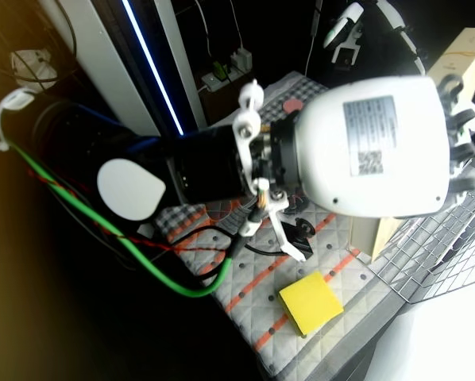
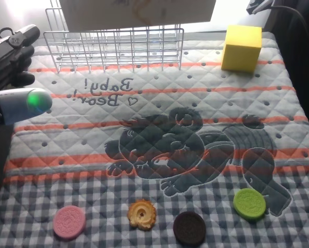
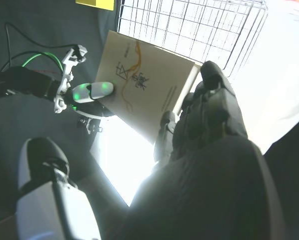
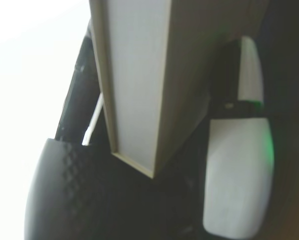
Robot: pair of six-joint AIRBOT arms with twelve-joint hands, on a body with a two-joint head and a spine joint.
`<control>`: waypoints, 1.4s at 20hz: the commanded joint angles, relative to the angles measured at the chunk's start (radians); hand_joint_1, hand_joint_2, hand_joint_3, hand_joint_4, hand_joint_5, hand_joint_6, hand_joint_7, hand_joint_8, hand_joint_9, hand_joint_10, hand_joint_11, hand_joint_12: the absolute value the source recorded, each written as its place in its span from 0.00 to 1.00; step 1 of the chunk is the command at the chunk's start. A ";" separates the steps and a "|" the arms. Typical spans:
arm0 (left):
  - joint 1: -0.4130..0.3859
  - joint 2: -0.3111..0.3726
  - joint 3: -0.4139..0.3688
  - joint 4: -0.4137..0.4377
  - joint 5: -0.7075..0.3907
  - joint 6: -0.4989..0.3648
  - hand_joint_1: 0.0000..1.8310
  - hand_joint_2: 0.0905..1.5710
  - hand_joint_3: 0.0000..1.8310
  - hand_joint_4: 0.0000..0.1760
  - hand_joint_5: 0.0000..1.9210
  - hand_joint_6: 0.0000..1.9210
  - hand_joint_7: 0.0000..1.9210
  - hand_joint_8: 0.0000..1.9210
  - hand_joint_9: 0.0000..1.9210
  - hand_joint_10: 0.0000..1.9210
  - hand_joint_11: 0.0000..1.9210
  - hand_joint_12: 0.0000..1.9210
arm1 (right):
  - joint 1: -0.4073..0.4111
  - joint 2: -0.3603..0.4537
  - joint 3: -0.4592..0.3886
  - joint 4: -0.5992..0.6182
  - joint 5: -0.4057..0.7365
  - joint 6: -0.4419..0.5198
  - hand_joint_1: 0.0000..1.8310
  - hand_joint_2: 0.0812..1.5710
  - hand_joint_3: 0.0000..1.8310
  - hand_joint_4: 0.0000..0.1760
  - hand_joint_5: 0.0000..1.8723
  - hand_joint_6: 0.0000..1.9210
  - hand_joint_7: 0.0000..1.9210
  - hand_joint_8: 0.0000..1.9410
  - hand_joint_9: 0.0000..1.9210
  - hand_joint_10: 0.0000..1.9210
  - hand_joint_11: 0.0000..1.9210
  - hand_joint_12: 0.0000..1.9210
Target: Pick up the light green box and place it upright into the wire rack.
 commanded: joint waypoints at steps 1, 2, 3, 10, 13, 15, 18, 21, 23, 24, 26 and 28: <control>-0.012 -0.002 0.001 -0.007 -0.119 -0.012 0.34 0.44 0.00 0.96 0.02 0.00 0.00 0.00 0.00 0.00 0.00 0.30 | 0.007 0.007 0.006 0.054 0.114 0.010 0.70 0.68 0.00 0.00 0.48 0.48 0.61 0.44 0.77 0.00 0.68 0.29; -0.012 -0.002 0.001 -0.007 -0.120 -0.012 0.35 0.44 0.00 0.94 0.02 0.00 0.00 0.00 0.00 0.00 0.00 0.30 | 0.007 0.007 0.008 0.056 0.114 0.010 0.70 0.68 0.00 0.00 0.48 0.49 0.61 0.44 0.77 0.00 0.68 0.29; -0.012 -0.002 0.001 -0.007 -0.121 -0.013 0.34 0.43 0.00 0.93 0.03 0.00 0.00 0.00 0.01 0.00 0.00 0.36 | 0.007 0.007 0.008 0.056 0.114 0.010 0.70 0.69 0.00 0.00 0.47 0.49 0.60 0.45 0.78 0.00 0.68 0.31; -0.012 -0.002 0.000 -0.007 -0.126 -0.017 0.36 0.43 0.00 0.89 0.02 0.00 0.00 0.00 0.00 0.00 0.00 0.26 | -0.040 -0.003 0.029 0.116 0.121 0.010 0.70 0.66 0.00 0.00 0.52 0.41 0.65 0.37 0.80 0.00 0.63 0.43; -0.012 -0.002 0.000 -0.007 -0.128 -0.019 0.31 0.45 0.00 0.98 0.01 0.00 0.00 0.00 0.00 0.00 0.00 0.12 | -0.055 -0.008 0.037 0.139 0.122 0.010 0.70 0.68 0.00 0.00 0.48 0.50 0.60 0.44 0.77 0.00 0.61 0.44; -0.012 -0.002 0.000 -0.007 -0.129 -0.019 0.31 0.46 0.00 0.96 0.01 0.00 0.00 0.00 0.00 0.00 0.00 0.17 | -0.061 -0.011 0.045 0.147 0.122 0.010 0.70 0.68 0.00 0.00 0.48 0.49 0.60 0.44 0.77 0.00 0.62 0.43; -0.012 -0.002 -0.001 -0.007 -0.129 -0.019 0.33 0.45 0.00 0.93 0.01 0.00 0.00 0.00 0.00 0.00 0.00 0.16 | -0.062 -0.017 0.058 0.148 0.121 0.010 0.70 0.67 0.00 0.00 0.51 0.44 0.61 0.44 0.78 0.00 0.62 0.44; -0.012 -0.002 0.000 -0.007 -0.132 -0.020 0.34 0.44 0.00 0.94 0.02 0.00 0.00 0.00 0.00 0.00 0.00 0.34 | -0.069 -0.037 0.071 0.148 0.121 0.010 0.70 0.66 0.00 0.00 0.52 0.42 0.63 0.41 0.79 0.01 0.61 0.46; -0.012 -0.002 0.000 -0.006 -0.134 -0.021 0.35 0.43 0.00 0.91 0.03 0.00 0.00 0.00 0.00 0.00 0.00 0.31 | -0.073 -0.046 0.076 0.149 0.121 0.010 0.70 0.66 0.00 0.00 0.52 0.43 0.63 0.39 0.78 0.00 0.61 0.45; -0.012 -0.002 0.000 -0.006 -0.135 -0.022 0.34 0.43 0.00 0.90 0.03 0.00 0.00 0.00 0.00 0.00 0.00 0.36 | -0.075 -0.049 0.079 0.150 0.121 0.010 0.70 0.66 0.00 0.00 0.53 0.43 0.64 0.38 0.78 0.00 0.62 0.43; -0.012 -0.002 0.000 -0.005 -0.135 -0.023 0.37 0.42 0.00 0.73 0.04 0.00 0.00 0.00 0.00 0.00 0.00 0.36 | -0.081 -0.051 0.084 0.154 0.120 0.010 0.70 0.66 0.00 0.00 0.52 0.44 0.63 0.38 0.76 0.00 0.61 0.41; -0.011 -0.002 0.000 -0.005 -0.136 -0.023 0.33 0.44 0.00 0.81 0.03 0.00 0.00 0.00 0.00 0.00 0.00 0.27 | -0.089 -0.051 0.087 0.159 0.114 0.010 0.69 0.67 0.00 0.00 0.50 0.47 0.63 0.38 0.76 0.00 0.62 0.38</control>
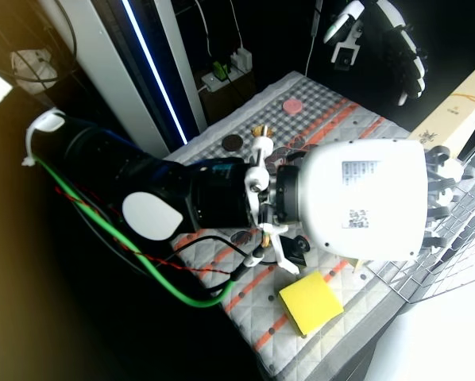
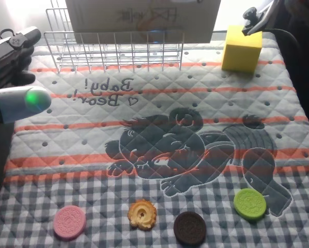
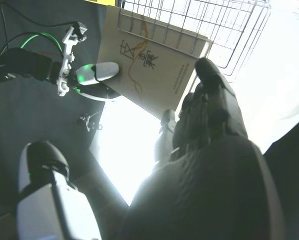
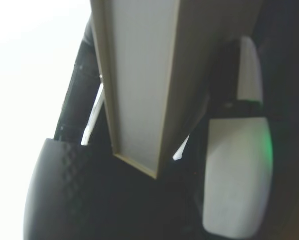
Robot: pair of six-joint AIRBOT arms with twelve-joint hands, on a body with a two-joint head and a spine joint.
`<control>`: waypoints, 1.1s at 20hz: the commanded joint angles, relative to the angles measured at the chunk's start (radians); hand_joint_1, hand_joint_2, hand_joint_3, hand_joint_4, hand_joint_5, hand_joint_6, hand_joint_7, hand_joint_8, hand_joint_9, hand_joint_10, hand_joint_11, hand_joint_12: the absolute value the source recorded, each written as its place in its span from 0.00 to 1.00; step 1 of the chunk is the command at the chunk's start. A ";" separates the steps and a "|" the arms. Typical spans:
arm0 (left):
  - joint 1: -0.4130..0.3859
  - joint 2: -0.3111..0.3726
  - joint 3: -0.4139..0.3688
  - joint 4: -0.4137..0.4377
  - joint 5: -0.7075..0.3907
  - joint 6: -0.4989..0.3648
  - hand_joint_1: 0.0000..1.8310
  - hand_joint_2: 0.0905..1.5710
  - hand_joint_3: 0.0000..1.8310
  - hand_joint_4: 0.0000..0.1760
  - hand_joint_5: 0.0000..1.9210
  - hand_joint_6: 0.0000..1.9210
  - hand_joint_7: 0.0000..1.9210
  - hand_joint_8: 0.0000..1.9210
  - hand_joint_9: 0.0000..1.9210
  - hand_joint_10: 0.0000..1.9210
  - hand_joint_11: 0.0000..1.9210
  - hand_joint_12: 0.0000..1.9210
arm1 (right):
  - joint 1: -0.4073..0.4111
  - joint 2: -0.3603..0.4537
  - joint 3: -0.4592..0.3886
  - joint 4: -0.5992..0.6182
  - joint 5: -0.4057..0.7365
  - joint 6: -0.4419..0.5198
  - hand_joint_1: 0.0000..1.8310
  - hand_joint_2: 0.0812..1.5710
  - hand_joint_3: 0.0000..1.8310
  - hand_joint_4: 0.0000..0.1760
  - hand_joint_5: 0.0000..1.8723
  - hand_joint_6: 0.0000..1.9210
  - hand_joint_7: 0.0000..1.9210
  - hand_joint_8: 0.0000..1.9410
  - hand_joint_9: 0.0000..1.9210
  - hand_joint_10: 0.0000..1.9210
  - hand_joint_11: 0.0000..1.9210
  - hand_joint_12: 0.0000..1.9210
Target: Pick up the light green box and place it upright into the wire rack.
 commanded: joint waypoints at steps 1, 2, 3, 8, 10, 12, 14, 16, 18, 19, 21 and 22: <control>-0.011 -0.002 -0.001 -0.007 -0.126 -0.011 0.32 0.44 0.00 0.82 0.02 0.00 0.00 0.00 0.00 0.00 0.00 0.26 | 0.009 0.008 0.004 0.049 0.103 0.013 0.70 0.67 0.00 0.00 0.50 0.47 0.63 0.38 0.76 0.00 0.63 0.37; -0.011 -0.002 -0.001 -0.007 -0.126 -0.012 0.34 0.43 0.00 0.83 0.02 0.00 0.00 0.00 0.00 0.00 0.00 0.23 | 0.007 0.008 0.005 0.050 0.103 0.013 0.69 0.67 0.00 0.00 0.50 0.49 0.63 0.37 0.76 0.00 0.64 0.36; -0.011 -0.002 -0.001 -0.007 -0.126 -0.012 0.36 0.43 0.00 0.77 0.02 0.00 0.00 0.00 0.00 0.00 0.00 0.21 | 0.007 0.009 0.005 0.050 0.102 0.013 0.69 0.67 0.00 0.00 0.50 0.49 0.64 0.35 0.76 0.00 0.64 0.36; -0.011 -0.003 -0.001 -0.007 -0.128 -0.014 0.34 0.43 0.00 0.78 0.02 0.00 0.00 0.00 0.00 0.00 0.00 0.23 | -0.002 0.008 0.006 0.050 0.099 0.013 0.70 0.66 0.00 0.00 0.52 0.44 0.64 0.36 0.77 0.00 0.65 0.34; -0.011 -0.003 0.000 -0.007 -0.128 -0.014 0.34 0.43 0.00 0.76 0.02 0.00 0.00 0.00 0.00 0.00 0.00 0.26 | -0.004 0.008 0.007 0.050 0.096 0.013 0.70 0.66 0.00 0.00 0.52 0.44 0.65 0.35 0.77 0.00 0.67 0.29; -0.011 -0.003 0.000 -0.007 -0.128 -0.014 0.35 0.43 0.00 0.79 0.03 0.00 0.00 0.00 0.00 0.00 0.00 0.28 | -0.007 0.004 0.006 0.050 0.097 0.013 0.69 0.67 0.00 0.00 0.50 0.50 0.62 0.38 0.71 0.00 0.63 0.24; -0.011 -0.003 0.000 -0.007 -0.128 -0.014 0.35 0.43 0.00 0.79 0.02 0.00 0.00 0.00 0.00 0.00 0.00 0.24 | -0.009 0.002 0.005 0.050 0.098 0.013 0.54 0.65 0.00 0.32 0.25 0.05 0.29 0.03 0.30 0.00 0.18 0.18; -0.011 -0.003 0.000 -0.007 -0.128 -0.014 0.35 0.44 0.00 0.77 0.02 0.00 0.00 0.00 0.00 0.00 0.00 0.23 | -0.012 0.001 0.005 0.050 0.099 0.013 0.49 0.64 0.00 0.68 0.16 0.01 0.18 0.00 0.20 0.00 0.09 0.23; -0.011 -0.003 0.001 -0.007 -0.128 -0.014 0.36 0.43 0.00 0.74 0.03 0.00 0.00 0.00 0.00 0.00 0.00 0.26 | -0.017 0.001 0.006 0.050 0.099 0.013 0.40 0.59 0.00 0.97 0.03 0.00 0.09 0.00 0.10 0.00 0.00 0.23; -0.011 -0.003 0.001 -0.007 -0.128 -0.014 0.36 0.43 0.00 0.78 0.03 0.00 0.00 0.00 0.00 0.00 0.00 0.27 | -0.020 0.001 0.006 0.050 0.099 0.013 0.39 0.58 0.00 0.99 0.01 0.00 0.08 0.00 0.08 0.00 0.00 0.23; -0.011 -0.003 0.001 -0.007 -0.128 -0.014 0.36 0.43 0.00 0.84 0.02 0.00 0.00 0.00 0.00 0.00 0.00 0.23 | -0.023 0.001 0.007 0.050 0.099 0.013 0.38 0.59 0.00 1.00 0.00 0.00 0.04 0.00 0.03 0.00 0.00 0.11; -0.011 -0.004 0.001 -0.007 -0.128 -0.014 0.34 0.44 0.00 0.81 0.02 0.00 0.00 0.00 0.00 0.00 0.00 0.18 | -0.025 0.001 0.007 0.050 0.099 0.013 0.37 0.61 0.00 1.00 0.00 0.00 0.02 0.00 0.01 0.00 0.00 0.08</control>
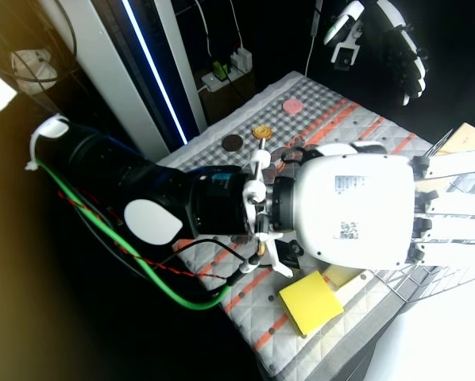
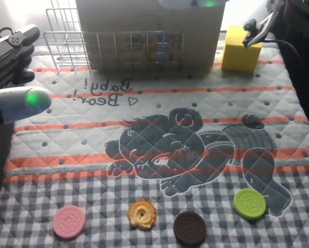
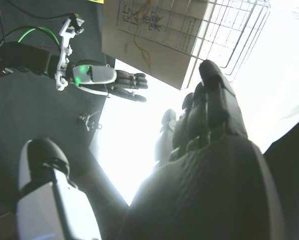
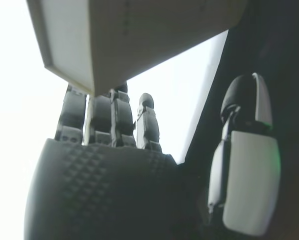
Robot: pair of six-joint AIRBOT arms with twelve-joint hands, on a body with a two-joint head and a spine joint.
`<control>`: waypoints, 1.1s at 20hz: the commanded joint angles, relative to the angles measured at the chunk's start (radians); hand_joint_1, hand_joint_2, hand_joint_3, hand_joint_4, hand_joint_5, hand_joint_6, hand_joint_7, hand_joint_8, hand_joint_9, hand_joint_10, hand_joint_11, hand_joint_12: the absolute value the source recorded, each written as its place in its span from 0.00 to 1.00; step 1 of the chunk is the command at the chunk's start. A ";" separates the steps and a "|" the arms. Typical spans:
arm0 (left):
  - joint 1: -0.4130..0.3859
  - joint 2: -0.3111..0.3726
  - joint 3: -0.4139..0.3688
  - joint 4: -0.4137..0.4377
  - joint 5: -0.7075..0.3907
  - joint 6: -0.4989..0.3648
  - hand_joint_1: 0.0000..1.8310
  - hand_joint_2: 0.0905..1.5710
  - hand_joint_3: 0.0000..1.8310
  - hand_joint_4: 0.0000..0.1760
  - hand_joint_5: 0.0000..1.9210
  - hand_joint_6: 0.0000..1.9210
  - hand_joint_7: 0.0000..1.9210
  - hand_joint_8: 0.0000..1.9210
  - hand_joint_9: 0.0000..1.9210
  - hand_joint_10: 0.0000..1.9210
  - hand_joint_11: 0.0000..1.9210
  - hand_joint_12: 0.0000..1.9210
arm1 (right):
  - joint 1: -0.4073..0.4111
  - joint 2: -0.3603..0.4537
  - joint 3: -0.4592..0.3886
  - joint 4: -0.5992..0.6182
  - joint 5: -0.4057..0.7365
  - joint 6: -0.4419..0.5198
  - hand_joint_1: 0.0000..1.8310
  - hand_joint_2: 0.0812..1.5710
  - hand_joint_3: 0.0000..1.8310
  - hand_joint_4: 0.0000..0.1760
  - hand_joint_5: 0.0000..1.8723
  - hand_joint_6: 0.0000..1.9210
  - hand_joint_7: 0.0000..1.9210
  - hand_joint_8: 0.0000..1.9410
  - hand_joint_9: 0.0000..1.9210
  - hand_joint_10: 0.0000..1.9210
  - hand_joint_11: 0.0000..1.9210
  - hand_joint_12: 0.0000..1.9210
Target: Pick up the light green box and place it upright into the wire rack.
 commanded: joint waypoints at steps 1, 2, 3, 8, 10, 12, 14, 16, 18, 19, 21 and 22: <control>-0.011 -0.005 0.001 -0.006 -0.126 -0.012 0.33 0.45 0.00 0.87 0.01 0.00 0.00 0.00 0.00 0.00 0.00 0.20 | 0.009 0.010 0.006 0.043 0.106 0.010 0.35 0.60 0.00 1.00 0.00 0.00 0.01 0.00 0.00 0.00 0.00 0.12; -0.011 -0.005 0.002 -0.007 -0.127 -0.012 0.31 0.45 0.00 0.83 0.02 0.00 0.00 0.00 0.00 0.00 0.00 0.26 | 0.007 0.017 0.003 0.043 0.111 0.010 0.35 0.60 0.00 1.00 0.00 0.00 0.00 0.00 0.00 0.00 0.00 0.03; -0.011 -0.006 0.002 -0.007 -0.129 -0.012 0.31 0.45 0.00 0.83 0.02 0.00 0.00 0.00 0.00 0.00 0.00 0.26 | 0.005 0.028 -0.006 0.043 0.123 0.010 0.35 0.60 0.00 1.00 0.00 0.00 0.00 0.00 0.00 0.00 0.00 0.03; -0.011 -0.005 0.002 -0.027 -0.195 -0.027 0.32 0.46 0.00 0.83 0.00 0.00 0.00 0.00 0.00 0.00 0.00 0.11 | -0.003 0.164 -0.118 0.043 0.231 0.010 0.33 0.51 0.00 1.00 0.00 0.00 0.00 0.00 0.00 0.00 0.00 0.00; -0.011 -0.005 0.002 -0.033 -0.228 -0.036 0.35 0.45 0.00 0.73 0.00 0.00 0.00 0.00 0.00 0.00 0.00 0.06 | -0.011 0.203 -0.154 0.043 0.276 0.010 0.31 0.52 0.00 0.90 0.00 0.00 0.00 0.00 0.00 0.00 0.00 0.00; -0.011 -0.005 0.002 -0.045 -0.279 -0.046 0.38 0.44 0.00 0.62 0.01 0.00 0.00 0.00 0.00 0.00 0.00 0.02 | -0.037 0.250 -0.204 0.043 0.332 0.010 0.32 0.53 0.00 0.74 0.00 0.00 0.00 0.00 0.00 0.00 0.00 0.00; -0.011 -0.006 0.001 -0.059 -0.335 -0.063 0.37 0.45 0.00 0.54 0.00 0.00 0.00 0.00 0.00 0.00 0.00 0.00 | -0.073 0.286 -0.247 0.048 0.377 0.010 0.31 0.54 0.01 0.74 0.00 0.00 0.00 0.00 0.00 0.00 0.00 0.00; -0.012 -0.007 0.001 -0.067 -0.378 -0.073 0.38 0.44 0.00 0.57 0.00 0.00 0.00 0.00 0.00 0.00 0.00 0.00 | -0.125 0.323 -0.293 0.096 0.428 -0.028 0.30 0.54 0.00 0.71 0.00 0.00 0.00 0.00 0.00 0.00 0.00 0.00; -0.012 -0.010 0.000 -0.069 -0.428 -0.092 0.40 0.44 0.00 0.74 0.00 0.00 0.00 0.00 0.00 0.00 0.00 0.00 | -0.229 0.386 -0.370 0.161 0.516 -0.059 0.30 0.52 0.00 0.92 0.01 0.00 0.01 0.00 0.00 0.00 0.00 0.00; -0.012 -0.014 0.000 -0.069 -0.454 -0.106 0.40 0.47 0.01 0.72 0.00 0.00 0.00 0.00 0.00 0.00 0.00 0.00 | -0.307 0.420 -0.414 0.206 0.586 -0.059 0.30 0.52 0.00 1.00 0.01 0.00 0.00 0.00 0.00 0.00 0.00 0.00; -0.011 -0.016 -0.005 -0.069 -0.497 -0.123 0.39 0.48 0.01 0.58 0.00 0.00 0.00 0.00 0.00 0.00 0.00 0.00 | -0.433 0.460 -0.481 0.289 0.699 -0.075 0.38 0.55 0.00 1.00 0.00 0.00 0.00 0.00 0.00 0.00 0.00 0.00; -0.010 -0.017 -0.006 -0.069 -0.515 -0.134 0.39 0.48 0.01 0.63 0.00 0.00 0.00 0.00 0.00 0.00 0.00 0.00 | -0.497 0.473 -0.511 0.331 0.748 -0.091 0.36 0.53 0.00 1.00 0.00 0.00 0.00 0.00 0.00 0.00 0.00 0.00</control>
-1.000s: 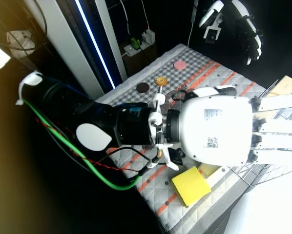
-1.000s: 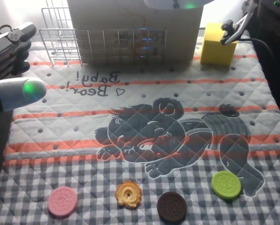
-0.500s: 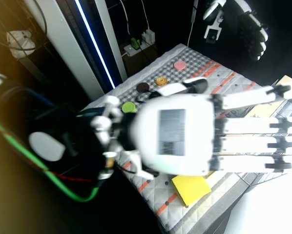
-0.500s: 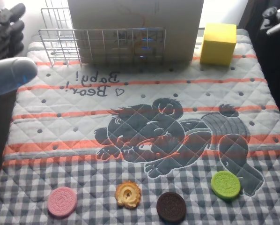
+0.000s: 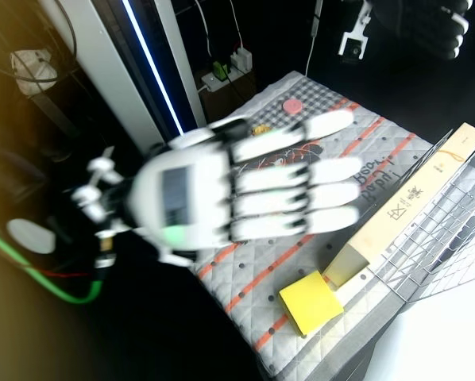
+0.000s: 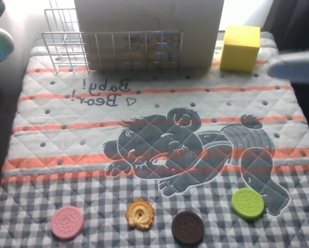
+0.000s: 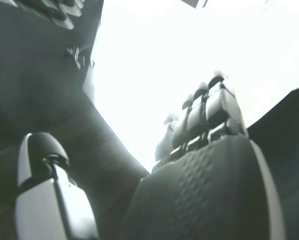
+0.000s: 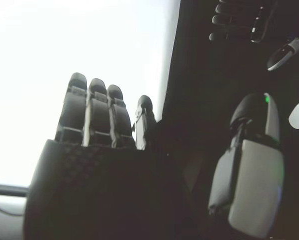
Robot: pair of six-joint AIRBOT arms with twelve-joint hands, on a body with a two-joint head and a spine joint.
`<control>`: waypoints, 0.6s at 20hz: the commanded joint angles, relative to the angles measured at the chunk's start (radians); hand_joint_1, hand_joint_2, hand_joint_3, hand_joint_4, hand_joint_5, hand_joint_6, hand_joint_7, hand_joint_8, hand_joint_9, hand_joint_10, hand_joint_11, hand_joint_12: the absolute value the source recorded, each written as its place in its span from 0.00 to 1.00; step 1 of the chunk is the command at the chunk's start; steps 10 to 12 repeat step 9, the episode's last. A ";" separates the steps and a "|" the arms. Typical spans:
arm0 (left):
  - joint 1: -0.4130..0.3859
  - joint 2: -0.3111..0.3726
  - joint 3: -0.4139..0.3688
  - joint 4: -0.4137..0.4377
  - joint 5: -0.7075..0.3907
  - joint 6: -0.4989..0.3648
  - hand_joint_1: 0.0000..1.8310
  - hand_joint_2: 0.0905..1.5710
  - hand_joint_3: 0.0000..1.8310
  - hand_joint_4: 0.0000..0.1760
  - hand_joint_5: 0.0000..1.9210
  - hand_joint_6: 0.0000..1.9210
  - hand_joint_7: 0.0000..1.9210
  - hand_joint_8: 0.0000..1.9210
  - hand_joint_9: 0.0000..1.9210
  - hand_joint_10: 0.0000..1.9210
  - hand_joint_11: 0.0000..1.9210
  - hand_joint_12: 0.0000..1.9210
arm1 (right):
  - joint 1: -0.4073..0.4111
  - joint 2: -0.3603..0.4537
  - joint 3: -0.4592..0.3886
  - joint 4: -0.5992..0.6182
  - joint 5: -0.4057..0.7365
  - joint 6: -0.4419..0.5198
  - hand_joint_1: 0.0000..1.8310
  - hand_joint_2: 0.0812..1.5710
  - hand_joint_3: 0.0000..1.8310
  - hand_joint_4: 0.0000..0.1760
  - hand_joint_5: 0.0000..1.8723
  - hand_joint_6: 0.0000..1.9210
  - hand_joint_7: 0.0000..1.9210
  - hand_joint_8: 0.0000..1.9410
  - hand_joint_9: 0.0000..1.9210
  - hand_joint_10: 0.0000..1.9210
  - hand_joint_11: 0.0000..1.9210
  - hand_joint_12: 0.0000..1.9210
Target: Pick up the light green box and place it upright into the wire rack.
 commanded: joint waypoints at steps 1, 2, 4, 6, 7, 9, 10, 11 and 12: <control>-0.010 -0.007 0.001 -0.005 -0.156 -0.017 0.39 0.47 0.01 0.63 0.00 0.00 0.00 0.00 0.00 0.00 0.00 0.00 | -0.019 0.008 -0.020 0.057 0.193 -0.006 0.36 0.53 0.00 1.00 0.00 0.00 0.00 0.00 0.00 0.00 0.00 0.00; -0.010 -0.010 0.002 0.000 -0.169 -0.027 0.38 0.47 0.00 0.76 0.00 0.00 0.00 0.00 0.00 0.00 0.00 0.00 | -0.070 0.017 -0.046 0.081 0.231 -0.011 0.37 0.54 0.00 1.00 0.00 0.00 0.00 0.00 0.00 0.00 0.00 0.00; -0.010 -0.018 0.001 0.012 -0.193 -0.049 0.35 0.46 0.00 0.79 0.00 0.00 0.00 0.00 0.00 0.00 0.00 0.00 | -0.165 0.028 -0.091 0.118 0.290 -0.012 0.37 0.49 0.00 1.00 0.00 0.00 0.00 0.00 0.00 0.00 0.00 0.00; -0.007 -0.033 -0.001 0.027 -0.219 -0.083 0.34 0.45 0.00 0.98 0.00 0.00 0.00 0.00 0.00 0.00 0.00 0.00 | -0.267 0.040 -0.135 0.167 0.366 -0.012 0.37 0.47 0.00 1.00 0.01 0.00 0.00 0.00 0.00 0.00 0.00 0.00; -0.002 -0.036 -0.002 0.032 -0.233 -0.098 0.35 0.45 0.00 1.00 0.00 0.00 0.00 0.00 0.00 0.00 0.00 0.00 | -0.301 0.042 -0.146 0.185 0.390 -0.012 0.37 0.47 0.00 1.00 0.00 0.00 0.00 0.00 0.00 0.00 0.00 0.00; 0.006 -0.037 -0.007 0.035 -0.278 -0.121 0.35 0.46 0.00 1.00 0.00 0.00 0.00 0.00 0.00 0.00 0.00 0.00 | -0.344 0.049 -0.164 0.205 0.433 -0.012 0.34 0.48 0.00 1.00 0.00 0.00 0.00 0.00 0.00 0.00 0.00 0.00; 0.006 -0.037 -0.007 0.035 -0.278 -0.121 0.35 0.46 0.00 1.00 0.00 0.00 0.00 0.00 0.00 0.00 0.00 0.00 | -0.344 0.049 -0.164 0.205 0.433 -0.012 0.34 0.48 0.00 1.00 0.00 0.00 0.00 0.00 0.00 0.00 0.00 0.00; 0.006 -0.037 -0.007 0.035 -0.278 -0.121 0.35 0.46 0.00 1.00 0.00 0.00 0.00 0.00 0.00 0.00 0.00 0.00 | -0.344 0.049 -0.164 0.205 0.433 -0.012 0.34 0.48 0.00 1.00 0.00 0.00 0.00 0.00 0.00 0.00 0.00 0.00; 0.006 -0.037 -0.007 0.035 -0.278 -0.121 0.35 0.46 0.00 1.00 0.00 0.00 0.00 0.00 0.00 0.00 0.00 0.00 | -0.344 0.049 -0.164 0.205 0.433 -0.012 0.34 0.48 0.00 1.00 0.00 0.00 0.00 0.00 0.00 0.00 0.00 0.00</control>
